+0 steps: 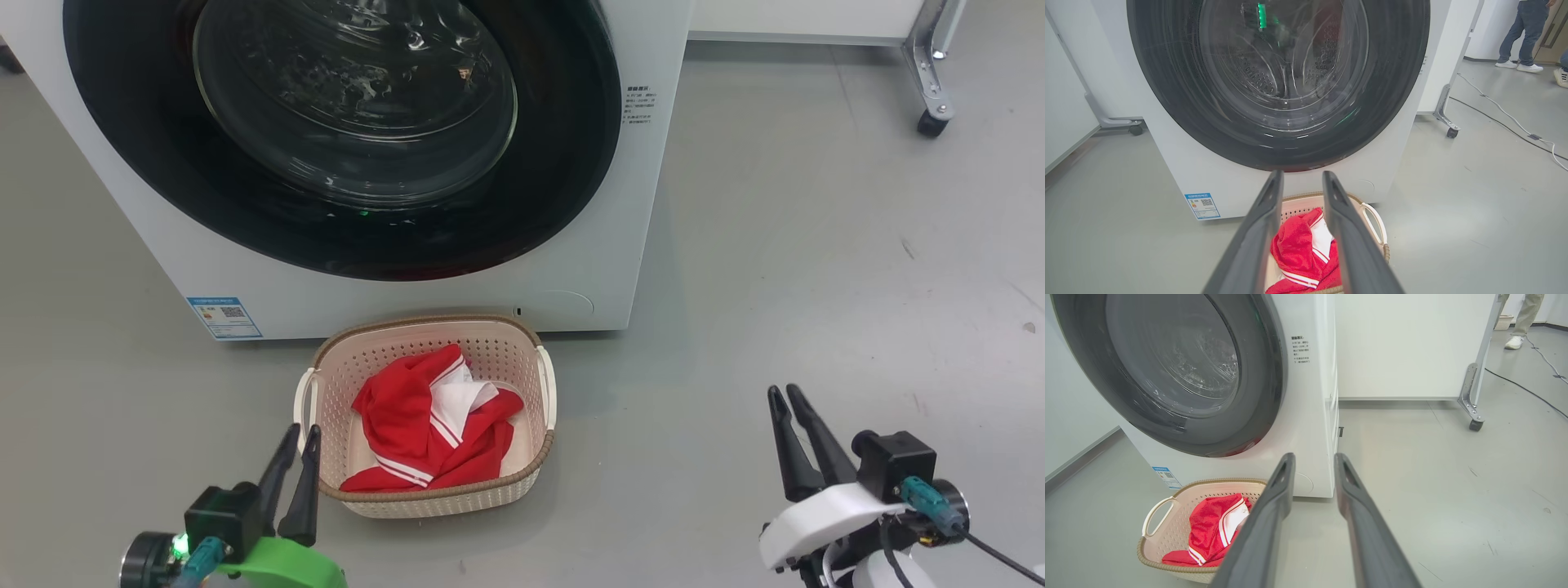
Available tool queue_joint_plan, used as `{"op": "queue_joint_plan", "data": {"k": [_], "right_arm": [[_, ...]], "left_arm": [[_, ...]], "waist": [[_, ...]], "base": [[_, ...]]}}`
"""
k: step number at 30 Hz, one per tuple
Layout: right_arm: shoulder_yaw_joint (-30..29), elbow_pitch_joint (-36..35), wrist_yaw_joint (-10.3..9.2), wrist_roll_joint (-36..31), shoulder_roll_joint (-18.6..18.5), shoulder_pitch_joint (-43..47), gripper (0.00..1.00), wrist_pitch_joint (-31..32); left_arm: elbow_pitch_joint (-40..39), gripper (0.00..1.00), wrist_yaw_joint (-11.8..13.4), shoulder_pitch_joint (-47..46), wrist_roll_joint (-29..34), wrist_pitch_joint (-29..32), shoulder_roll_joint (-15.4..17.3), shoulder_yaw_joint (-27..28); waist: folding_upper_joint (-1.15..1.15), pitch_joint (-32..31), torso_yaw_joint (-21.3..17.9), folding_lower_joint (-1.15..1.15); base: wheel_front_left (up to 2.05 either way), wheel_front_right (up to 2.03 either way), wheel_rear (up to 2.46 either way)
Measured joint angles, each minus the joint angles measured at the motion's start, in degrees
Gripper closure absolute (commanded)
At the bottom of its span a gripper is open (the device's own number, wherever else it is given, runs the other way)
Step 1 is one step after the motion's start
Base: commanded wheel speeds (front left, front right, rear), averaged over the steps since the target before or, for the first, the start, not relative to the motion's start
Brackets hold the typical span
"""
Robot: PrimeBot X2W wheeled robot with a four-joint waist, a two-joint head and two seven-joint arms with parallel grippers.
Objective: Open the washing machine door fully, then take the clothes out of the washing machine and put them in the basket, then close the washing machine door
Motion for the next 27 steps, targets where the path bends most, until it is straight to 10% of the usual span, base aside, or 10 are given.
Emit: {"op": "queue_joint_plan", "data": {"k": [27], "right_arm": [[-3.1,1.3,1.10,16.9,0.5,1.9,1.00,4.1]], "left_arm": [[2.4,1.00,-1.1,1.4,-17.3,4.3,-1.1,3.0]], "waist": [[0.00,-0.8,-0.7,0.00]], "base": [[0.00,0.00,0.00]]}}
